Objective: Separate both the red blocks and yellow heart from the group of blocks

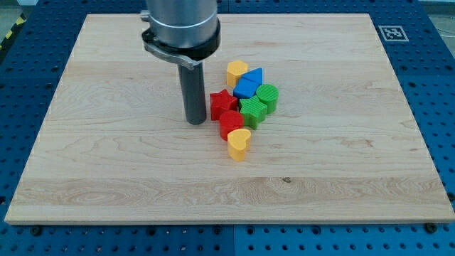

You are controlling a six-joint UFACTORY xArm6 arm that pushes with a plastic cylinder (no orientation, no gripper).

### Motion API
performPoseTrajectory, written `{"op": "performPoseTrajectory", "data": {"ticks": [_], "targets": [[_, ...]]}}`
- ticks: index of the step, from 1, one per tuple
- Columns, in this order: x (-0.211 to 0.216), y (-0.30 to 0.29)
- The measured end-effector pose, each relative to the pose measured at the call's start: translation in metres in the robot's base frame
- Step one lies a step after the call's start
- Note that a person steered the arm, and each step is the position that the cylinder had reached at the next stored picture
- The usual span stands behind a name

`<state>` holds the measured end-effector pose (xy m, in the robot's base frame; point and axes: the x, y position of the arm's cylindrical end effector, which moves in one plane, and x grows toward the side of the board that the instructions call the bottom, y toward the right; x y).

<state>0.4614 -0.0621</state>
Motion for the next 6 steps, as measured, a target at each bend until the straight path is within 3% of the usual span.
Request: {"op": "performPoseTrajectory", "data": {"ticks": [3,5,6], "targets": [[-0.054,0.03],[0.004,0.059],[0.012,0.053]]}}
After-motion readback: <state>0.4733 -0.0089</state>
